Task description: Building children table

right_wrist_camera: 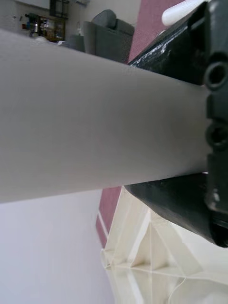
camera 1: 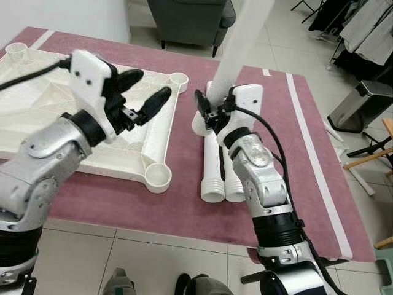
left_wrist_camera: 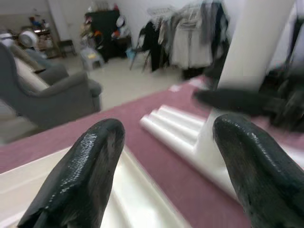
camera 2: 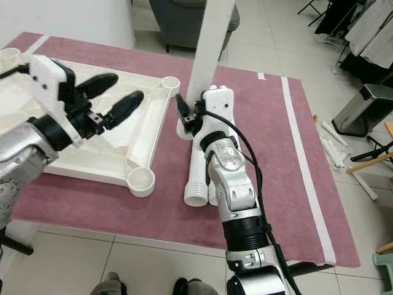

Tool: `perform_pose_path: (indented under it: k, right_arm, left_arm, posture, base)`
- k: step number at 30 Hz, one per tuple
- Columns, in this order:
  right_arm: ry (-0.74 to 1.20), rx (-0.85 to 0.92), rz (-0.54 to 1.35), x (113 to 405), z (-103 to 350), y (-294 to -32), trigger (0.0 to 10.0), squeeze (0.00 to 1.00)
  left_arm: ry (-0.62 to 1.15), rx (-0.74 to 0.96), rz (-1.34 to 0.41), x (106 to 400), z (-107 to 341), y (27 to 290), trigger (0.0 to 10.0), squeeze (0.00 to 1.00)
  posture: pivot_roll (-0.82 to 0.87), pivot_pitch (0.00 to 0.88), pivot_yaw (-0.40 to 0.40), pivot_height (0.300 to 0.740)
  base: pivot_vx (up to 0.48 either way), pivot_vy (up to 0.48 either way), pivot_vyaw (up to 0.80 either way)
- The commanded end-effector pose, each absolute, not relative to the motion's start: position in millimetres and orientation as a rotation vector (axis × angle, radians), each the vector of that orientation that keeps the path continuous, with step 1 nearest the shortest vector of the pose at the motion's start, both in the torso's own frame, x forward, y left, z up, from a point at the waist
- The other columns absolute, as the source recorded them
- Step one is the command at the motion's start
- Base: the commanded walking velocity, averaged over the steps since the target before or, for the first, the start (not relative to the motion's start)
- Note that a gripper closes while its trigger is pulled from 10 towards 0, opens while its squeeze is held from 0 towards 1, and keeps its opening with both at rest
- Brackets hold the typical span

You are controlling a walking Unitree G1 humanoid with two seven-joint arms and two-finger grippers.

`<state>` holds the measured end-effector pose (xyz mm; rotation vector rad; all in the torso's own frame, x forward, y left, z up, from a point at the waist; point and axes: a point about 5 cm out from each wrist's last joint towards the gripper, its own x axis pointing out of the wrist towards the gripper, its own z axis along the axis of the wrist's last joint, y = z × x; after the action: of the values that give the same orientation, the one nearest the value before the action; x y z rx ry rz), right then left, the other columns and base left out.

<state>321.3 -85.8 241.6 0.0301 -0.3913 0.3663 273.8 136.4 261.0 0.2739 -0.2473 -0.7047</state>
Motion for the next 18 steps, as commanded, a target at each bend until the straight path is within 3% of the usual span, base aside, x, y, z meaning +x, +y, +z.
perform_pose_path:
  k: [1, 4, 11, 18]
  right_arm:
    - [-0.441, 0.055, 0.372, 313.5, 247.1, -88.8, 10.0, 0.0]
    - [-0.442, 0.069, 0.378, 309.0, 243.6, -86.0, 10.0, 0.0]
    - [-0.433, 0.074, 0.383, 307.0, 239.0, -85.5, 10.0, 0.0]
    - [-0.411, 0.029, 0.39, 306.0, 234.3, -91.5, 10.0, 0.0]
  left_arm:
    - [-0.219, 0.324, -0.552, 280.4, 240.7, 139.8, 10.0, 0.0]
    - [-0.201, 0.323, -0.453, 287.2, 222.9, 142.1, 10.0, 0.0]
    - [-0.178, 0.322, -0.412, 295.6, 210.9, 142.8, 10.0, 0.0]
    - [-0.172, 0.31, -0.388, 304.0, 211.3, 151.1, 10.0, 0.0]
  posture:
    - [0.14, 0.047, -0.015, 0.74]
    - [0.12, 0.039, 0.024, 0.74]
    - [0.09, 0.038, 0.054, 0.74]
    - [0.08, 0.041, 0.042, 0.74]
  base:
    - [0.0, 0.0, 0.0]
    - [0.0, 0.0, 0.0]
    - [0.0, 0.0, 0.0]
    - [0.0, 0.0, 0.0]
